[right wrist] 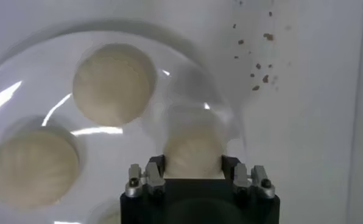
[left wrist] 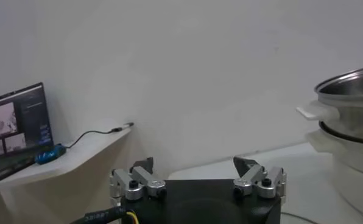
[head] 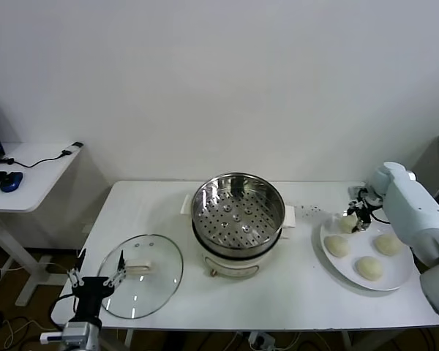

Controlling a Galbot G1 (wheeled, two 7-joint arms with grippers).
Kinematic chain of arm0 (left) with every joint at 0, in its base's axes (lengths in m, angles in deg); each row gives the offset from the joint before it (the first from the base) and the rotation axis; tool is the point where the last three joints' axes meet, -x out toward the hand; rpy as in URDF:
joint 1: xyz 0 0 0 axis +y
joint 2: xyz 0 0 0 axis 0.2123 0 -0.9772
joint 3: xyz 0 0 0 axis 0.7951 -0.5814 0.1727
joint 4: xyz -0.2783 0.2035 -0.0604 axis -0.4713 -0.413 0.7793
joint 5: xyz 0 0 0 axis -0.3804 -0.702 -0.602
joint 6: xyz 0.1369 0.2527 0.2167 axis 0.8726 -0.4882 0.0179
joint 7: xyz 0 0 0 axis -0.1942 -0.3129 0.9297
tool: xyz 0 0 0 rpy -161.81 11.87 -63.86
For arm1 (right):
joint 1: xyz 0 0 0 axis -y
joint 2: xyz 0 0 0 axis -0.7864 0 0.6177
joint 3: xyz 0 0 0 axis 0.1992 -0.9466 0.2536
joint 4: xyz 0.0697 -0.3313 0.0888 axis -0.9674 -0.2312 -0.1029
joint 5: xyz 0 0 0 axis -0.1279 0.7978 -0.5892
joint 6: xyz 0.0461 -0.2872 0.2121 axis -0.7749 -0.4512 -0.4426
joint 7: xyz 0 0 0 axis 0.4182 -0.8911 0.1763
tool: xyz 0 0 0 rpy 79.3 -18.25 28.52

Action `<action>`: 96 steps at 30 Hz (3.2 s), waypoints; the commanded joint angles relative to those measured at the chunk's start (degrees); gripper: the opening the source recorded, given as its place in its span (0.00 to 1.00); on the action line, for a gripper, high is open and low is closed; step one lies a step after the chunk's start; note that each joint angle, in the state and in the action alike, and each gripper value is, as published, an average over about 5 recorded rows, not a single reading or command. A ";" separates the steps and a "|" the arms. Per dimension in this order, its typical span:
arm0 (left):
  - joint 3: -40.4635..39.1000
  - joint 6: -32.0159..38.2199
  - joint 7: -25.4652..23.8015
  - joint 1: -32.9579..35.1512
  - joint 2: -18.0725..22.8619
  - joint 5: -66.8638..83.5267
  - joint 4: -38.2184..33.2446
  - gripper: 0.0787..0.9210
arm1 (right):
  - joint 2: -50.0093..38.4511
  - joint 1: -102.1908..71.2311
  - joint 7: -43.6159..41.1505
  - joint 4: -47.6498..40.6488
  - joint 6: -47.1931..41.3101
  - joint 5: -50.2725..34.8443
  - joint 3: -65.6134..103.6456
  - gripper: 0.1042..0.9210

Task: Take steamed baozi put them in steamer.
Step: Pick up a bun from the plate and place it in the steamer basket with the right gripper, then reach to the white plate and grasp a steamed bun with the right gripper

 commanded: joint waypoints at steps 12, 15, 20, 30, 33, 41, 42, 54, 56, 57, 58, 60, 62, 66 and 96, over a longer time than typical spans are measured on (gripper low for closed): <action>-0.43 0.03 0.09 1.71 0.08 -0.48 -1.47 0.88 | 2.09 33.20 -4.89 35.34 10.83 -22.71 -38.80 0.63; -0.52 0.06 0.11 1.98 0.09 -0.41 -1.69 0.88 | 6.09 35.61 -3.93 37.86 15.00 -19.19 -39.43 0.63; -0.58 0.13 0.17 2.44 0.20 -0.23 -1.89 0.88 | 12.46 33.27 -1.66 39.11 20.25 -11.32 -38.36 0.63; -0.51 0.32 0.45 3.28 0.24 0.20 -1.57 0.88 | 17.75 21.92 2.15 37.28 24.23 4.01 -36.75 0.63; -0.45 0.28 0.51 3.29 0.16 0.33 -1.45 0.88 | 18.27 19.50 3.27 35.27 25.43 7.68 -36.03 0.63; -0.48 0.10 0.44 2.71 0.09 0.41 -0.64 0.88 | 20.17 14.89 4.22 29.38 26.84 10.42 -34.58 0.63; -0.50 0.09 0.45 2.63 0.12 0.40 -0.53 0.88 | 20.31 14.59 4.26 29.06 26.86 10.45 -34.56 0.63; -0.79 -0.33 0.50 1.82 0.34 0.19 -0.31 0.88 | 21.16 12.50 4.70 26.23 27.10 10.91 -33.98 0.69; -0.84 -0.35 0.51 1.79 0.34 0.13 -0.28 0.88 | 21.08 12.55 4.73 26.14 26.58 10.52 -33.93 0.75; -0.87 -0.35 0.51 1.77 0.35 0.10 -0.26 0.88 | 21.07 12.62 4.74 26.05 26.40 10.19 -33.85 0.79; -0.91 -0.37 0.51 1.75 0.36 0.07 -0.25 0.88 | 21.06 12.72 4.75 25.95 26.42 9.88 -33.71 0.81; -1.02 -0.39 0.53 1.68 0.39 0.00 -0.22 0.88 | 21.05 13.01 4.84 25.82 26.92 9.41 -33.29 0.86; -1.15 -0.45 0.54 1.62 0.44 -0.08 -0.24 0.88 | 20.82 13.36 5.00 26.05 27.51 9.19 -32.79 0.87; -1.30 -0.59 0.56 1.57 0.47 -0.19 -0.48 0.88 | 18.89 15.01 4.60 28.29 28.36 6.90 -32.14 0.88; -2.49 -1.44 0.51 1.88 0.48 -0.65 -2.28 0.88 | -25.62 29.94 5.12 39.74 -27.68 -54.50 -57.96 0.88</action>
